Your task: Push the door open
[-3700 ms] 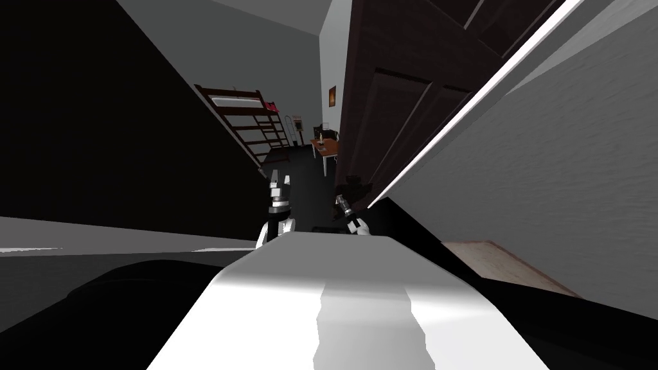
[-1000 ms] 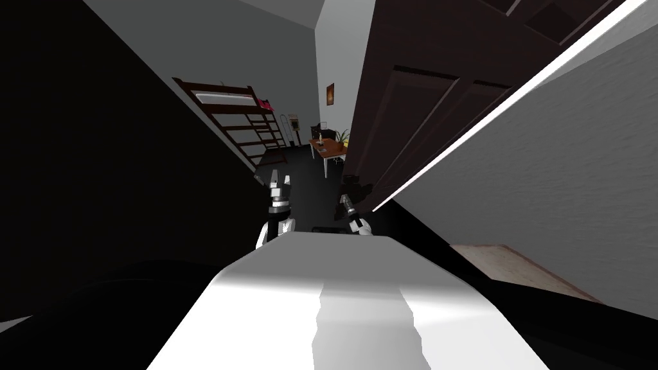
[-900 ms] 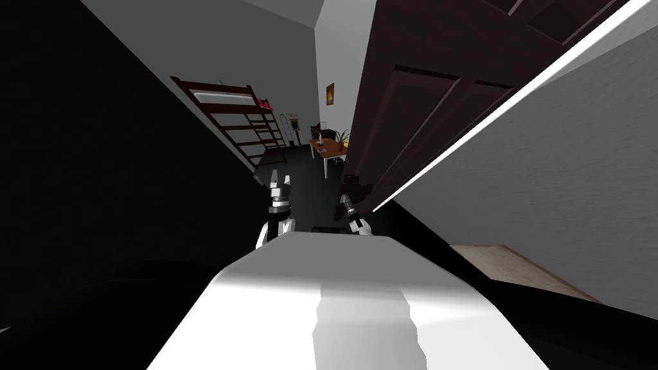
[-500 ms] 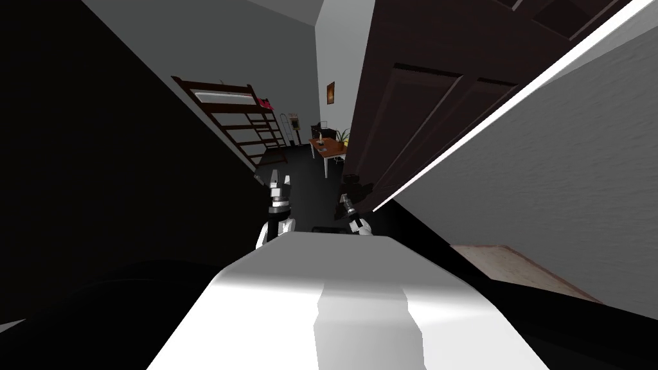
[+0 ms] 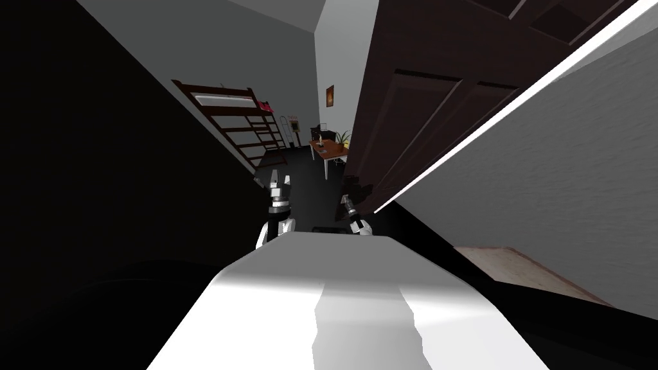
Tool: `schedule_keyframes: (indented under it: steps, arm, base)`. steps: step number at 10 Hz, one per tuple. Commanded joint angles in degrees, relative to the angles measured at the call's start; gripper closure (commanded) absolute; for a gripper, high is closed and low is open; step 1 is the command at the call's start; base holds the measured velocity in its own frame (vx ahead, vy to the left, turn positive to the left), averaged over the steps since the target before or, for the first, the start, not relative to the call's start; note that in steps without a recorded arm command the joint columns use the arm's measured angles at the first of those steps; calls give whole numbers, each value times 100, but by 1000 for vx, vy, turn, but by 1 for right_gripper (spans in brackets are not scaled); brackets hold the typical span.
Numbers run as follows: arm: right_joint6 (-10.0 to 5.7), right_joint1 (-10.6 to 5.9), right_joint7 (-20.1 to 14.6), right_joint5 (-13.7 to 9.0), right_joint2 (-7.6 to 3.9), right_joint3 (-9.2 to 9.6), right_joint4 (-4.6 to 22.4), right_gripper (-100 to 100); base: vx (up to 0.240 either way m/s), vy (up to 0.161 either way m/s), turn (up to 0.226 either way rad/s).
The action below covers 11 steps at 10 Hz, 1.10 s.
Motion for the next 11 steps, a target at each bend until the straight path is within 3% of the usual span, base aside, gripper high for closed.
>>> schedule_keyframes:
  steps: [1, 11]
  arm:
    - [-88, -151, 48, -88, -90, -137, 146, 100]
    - [-27, -146, 236, -360, -218, -539, 147, 100]
  base:
    - [185, 106, -43]
    - [148, 80, -37]
